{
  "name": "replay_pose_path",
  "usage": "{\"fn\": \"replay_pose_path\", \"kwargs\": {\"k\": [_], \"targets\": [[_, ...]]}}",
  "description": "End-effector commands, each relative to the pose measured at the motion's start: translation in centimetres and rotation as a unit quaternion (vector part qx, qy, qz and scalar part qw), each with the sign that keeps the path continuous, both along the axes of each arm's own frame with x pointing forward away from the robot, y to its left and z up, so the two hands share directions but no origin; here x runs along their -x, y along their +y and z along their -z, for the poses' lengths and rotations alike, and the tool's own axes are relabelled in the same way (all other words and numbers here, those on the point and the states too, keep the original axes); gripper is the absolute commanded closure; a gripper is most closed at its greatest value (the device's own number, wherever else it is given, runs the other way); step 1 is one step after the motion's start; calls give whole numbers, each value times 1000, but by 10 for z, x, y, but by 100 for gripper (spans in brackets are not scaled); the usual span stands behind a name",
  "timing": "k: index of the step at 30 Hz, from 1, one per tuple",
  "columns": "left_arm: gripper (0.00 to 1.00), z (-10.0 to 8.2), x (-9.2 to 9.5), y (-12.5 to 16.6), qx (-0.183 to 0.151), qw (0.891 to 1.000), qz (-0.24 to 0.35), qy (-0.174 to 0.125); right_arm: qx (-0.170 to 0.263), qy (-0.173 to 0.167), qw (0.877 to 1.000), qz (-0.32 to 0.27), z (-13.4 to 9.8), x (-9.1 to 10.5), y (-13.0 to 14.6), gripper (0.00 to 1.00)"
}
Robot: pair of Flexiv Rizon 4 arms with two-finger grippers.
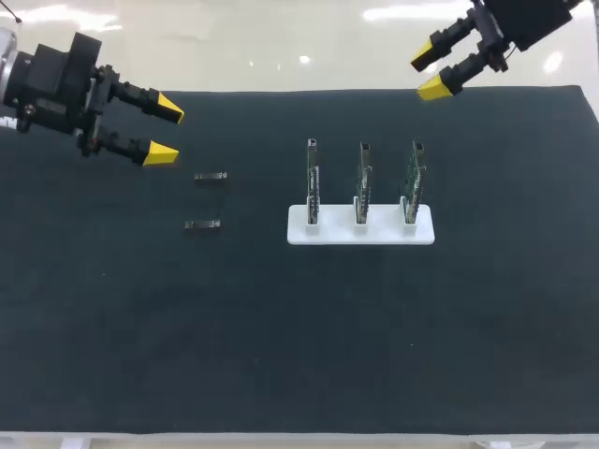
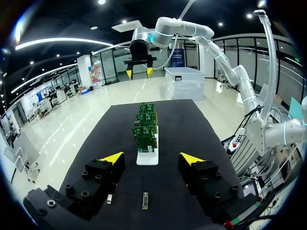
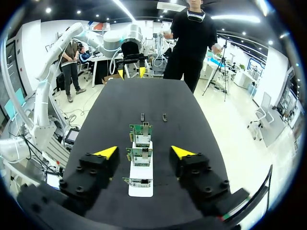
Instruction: Pick up the optical module with the left hand, and insert it into the network port with the right hand.
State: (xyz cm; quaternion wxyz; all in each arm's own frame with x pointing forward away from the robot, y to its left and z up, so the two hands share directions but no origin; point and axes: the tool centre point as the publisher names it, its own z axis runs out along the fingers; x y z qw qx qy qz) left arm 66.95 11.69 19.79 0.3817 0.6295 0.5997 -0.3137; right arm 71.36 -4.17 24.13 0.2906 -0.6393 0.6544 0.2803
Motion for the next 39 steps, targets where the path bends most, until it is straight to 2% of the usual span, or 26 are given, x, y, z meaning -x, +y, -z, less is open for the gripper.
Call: {"fn": "replay_pose_path", "kwargs": {"k": [1,21,22,24,27,29,32,33,35,36,37,39], "targets": [[0,0,-1,-1,-2,1000,0,1,-1,-1,1000,0,0,1,0,0],[0,0,-1,-1,-2,1000,0,1,-1,-1,1000,0,0,1,0,0],[0,3,-3,-1,-11,1000,5,6,-1,-1,1000,0,0,1,0,0],[0,13,-7,-2,-37,999,6,-2,-1,-1,1000,0,0,1,0,0],[0,27,-16,-2,-102,995,-13,8,-1,-1,1000,0,0,1,0,0],[0,32,-21,0,-128,991,-17,20,-1,-1,1000,0,0,1,0,0],[0,43,-30,4,-195,979,-20,52,-1,-1,1000,0,0,1,0,0],[0,45,-31,5,-205,977,-22,52,-1,-1,1000,0,0,1,0,0],[0,52,-33,8,-263,964,-39,26,-1,-1,1000,0,0,1,0,0],[0,53,-34,9,-299,953,-48,12,-1,-1,1000,0,0,1,0,0],[0,56,-35,9,-307,951,-20,30,-1,-1,1000,0,0,1,0,0],[0,61,-38,15,-308,951,-17,28,-1,-1,1000,0,0,1,0,0]]}}
